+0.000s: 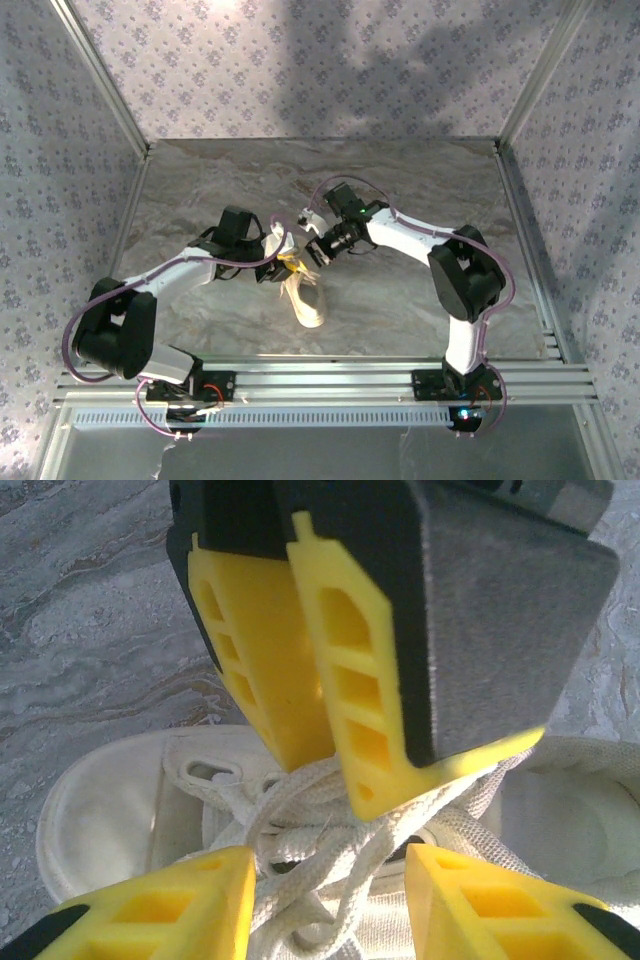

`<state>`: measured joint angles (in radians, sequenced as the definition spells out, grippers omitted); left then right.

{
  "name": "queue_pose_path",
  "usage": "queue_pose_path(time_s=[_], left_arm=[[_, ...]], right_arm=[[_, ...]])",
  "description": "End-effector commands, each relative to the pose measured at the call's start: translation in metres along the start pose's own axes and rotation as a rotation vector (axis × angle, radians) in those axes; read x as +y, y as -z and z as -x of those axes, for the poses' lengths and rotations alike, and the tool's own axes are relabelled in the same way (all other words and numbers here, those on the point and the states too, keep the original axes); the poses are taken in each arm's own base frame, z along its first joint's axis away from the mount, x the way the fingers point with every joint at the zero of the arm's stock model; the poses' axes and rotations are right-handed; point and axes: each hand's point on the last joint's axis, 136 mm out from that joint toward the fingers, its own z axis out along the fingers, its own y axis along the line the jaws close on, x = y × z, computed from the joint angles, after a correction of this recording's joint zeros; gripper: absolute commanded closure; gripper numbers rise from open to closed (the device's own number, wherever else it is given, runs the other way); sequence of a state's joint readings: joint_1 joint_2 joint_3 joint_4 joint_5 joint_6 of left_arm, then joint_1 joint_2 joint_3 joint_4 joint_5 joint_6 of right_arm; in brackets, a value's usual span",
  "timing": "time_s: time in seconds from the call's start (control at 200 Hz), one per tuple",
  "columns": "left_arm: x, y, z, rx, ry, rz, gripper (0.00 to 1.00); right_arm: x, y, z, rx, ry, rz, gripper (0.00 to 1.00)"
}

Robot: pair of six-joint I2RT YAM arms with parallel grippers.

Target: Tie the shoes

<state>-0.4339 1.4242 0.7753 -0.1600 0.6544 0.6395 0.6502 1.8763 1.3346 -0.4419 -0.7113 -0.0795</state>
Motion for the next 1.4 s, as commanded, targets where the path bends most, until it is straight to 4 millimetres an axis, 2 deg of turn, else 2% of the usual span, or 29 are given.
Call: queue_pose_path(time_s=[0.0,0.18,0.26,0.735,0.924,1.394], left_arm=[[0.003,-0.001,0.013,-0.016,-0.046,-0.009,0.56],[0.005,-0.003,0.013,-0.008,-0.050,-0.008,0.56],[0.005,-0.003,0.012,-0.003,-0.050,-0.012,0.56],[0.000,0.000,0.013,-0.012,-0.065,-0.026,0.47],[0.001,-0.002,0.012,-0.001,-0.066,-0.023,0.47],[0.007,-0.007,0.009,0.029,-0.079,-0.008,0.47]], right_arm=[[0.004,0.001,0.007,0.000,-0.013,0.022,0.72],[0.005,0.003,0.010,-0.009,0.000,0.017,0.88],[0.005,0.004,0.010,-0.009,0.004,0.013,0.90],[0.007,0.007,0.009,-0.007,0.028,-0.012,0.97],[0.010,0.008,0.009,-0.011,0.042,-0.014,1.00],[0.022,0.016,0.010,-0.033,0.082,0.000,1.00]])
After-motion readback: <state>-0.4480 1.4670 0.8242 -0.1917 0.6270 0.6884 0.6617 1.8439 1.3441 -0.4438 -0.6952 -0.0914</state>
